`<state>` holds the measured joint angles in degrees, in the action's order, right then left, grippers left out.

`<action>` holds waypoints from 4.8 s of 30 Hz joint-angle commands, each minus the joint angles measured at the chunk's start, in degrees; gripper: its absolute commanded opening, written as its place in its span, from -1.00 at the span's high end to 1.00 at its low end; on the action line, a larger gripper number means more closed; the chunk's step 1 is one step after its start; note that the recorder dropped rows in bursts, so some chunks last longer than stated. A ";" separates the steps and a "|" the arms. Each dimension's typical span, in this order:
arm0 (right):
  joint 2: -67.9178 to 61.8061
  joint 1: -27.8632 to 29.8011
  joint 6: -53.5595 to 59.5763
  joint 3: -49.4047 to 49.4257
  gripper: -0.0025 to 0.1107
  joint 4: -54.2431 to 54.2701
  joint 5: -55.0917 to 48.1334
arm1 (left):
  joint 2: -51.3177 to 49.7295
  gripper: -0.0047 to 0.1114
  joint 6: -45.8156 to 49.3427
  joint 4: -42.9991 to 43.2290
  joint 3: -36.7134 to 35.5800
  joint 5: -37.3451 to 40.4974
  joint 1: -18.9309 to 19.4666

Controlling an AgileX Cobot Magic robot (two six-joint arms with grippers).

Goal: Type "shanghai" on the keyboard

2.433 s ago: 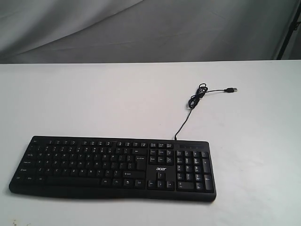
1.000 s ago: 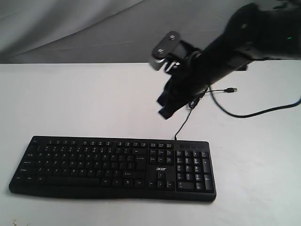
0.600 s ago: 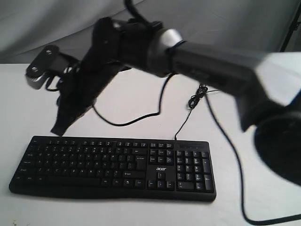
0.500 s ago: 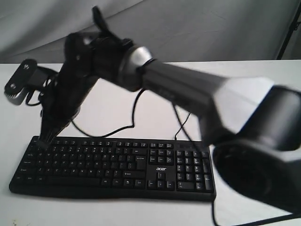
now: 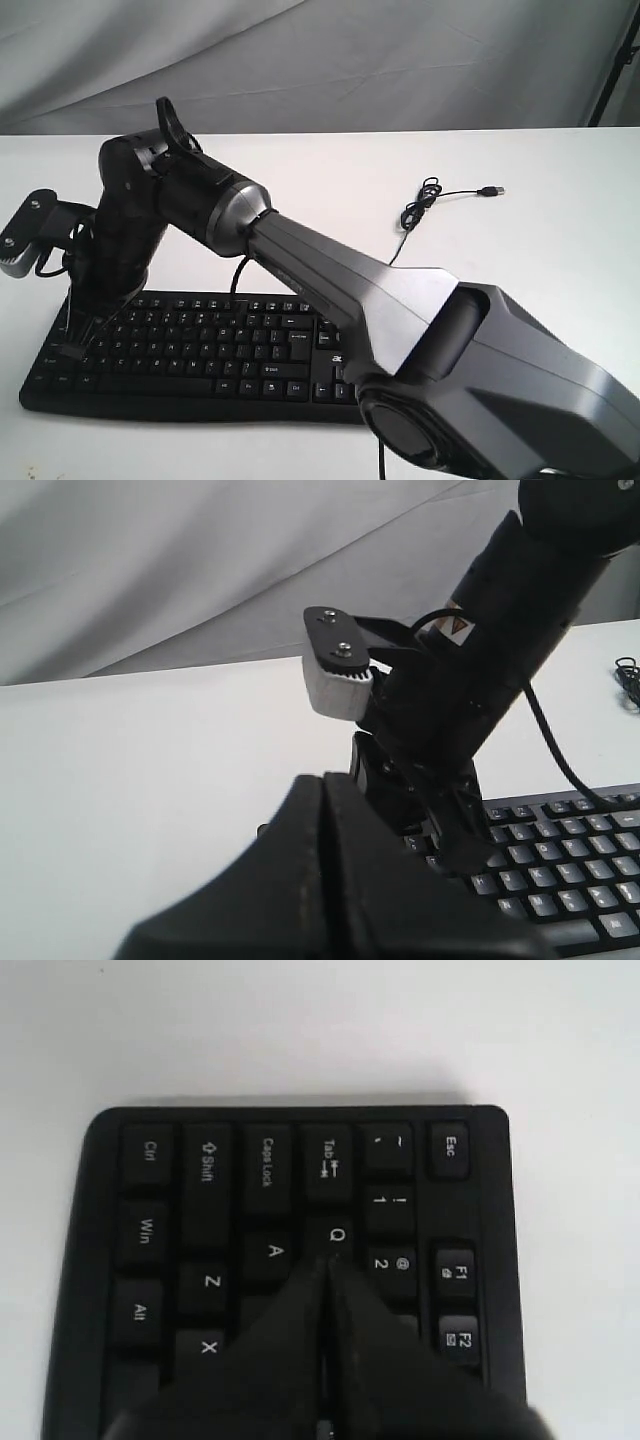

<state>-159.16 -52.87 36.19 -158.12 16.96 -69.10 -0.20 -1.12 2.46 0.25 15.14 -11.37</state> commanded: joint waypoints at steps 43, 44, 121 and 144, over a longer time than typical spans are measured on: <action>-0.40 -3.15 -3.27 1.74 0.96 -6.48 0.02 | 0.20 0.92 -0.16 0.04 -0.25 -0.27 -0.23; -0.40 -3.15 -3.27 1.74 0.96 -6.48 0.02 | 0.20 0.92 -0.16 0.04 -0.25 -0.27 -0.23; 31.84 1.45 5.55 67.42 0.96 3.62 40.83 | 0.20 0.92 -0.16 0.04 -0.25 -0.27 -0.23; 30.72 1.55 5.69 67.42 0.96 3.55 43.18 | 0.20 0.92 -0.16 0.04 -0.25 -0.27 -0.23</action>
<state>-128.57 -51.84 41.37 -90.84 20.45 -26.68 -0.20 -1.12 2.46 0.25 15.14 -11.37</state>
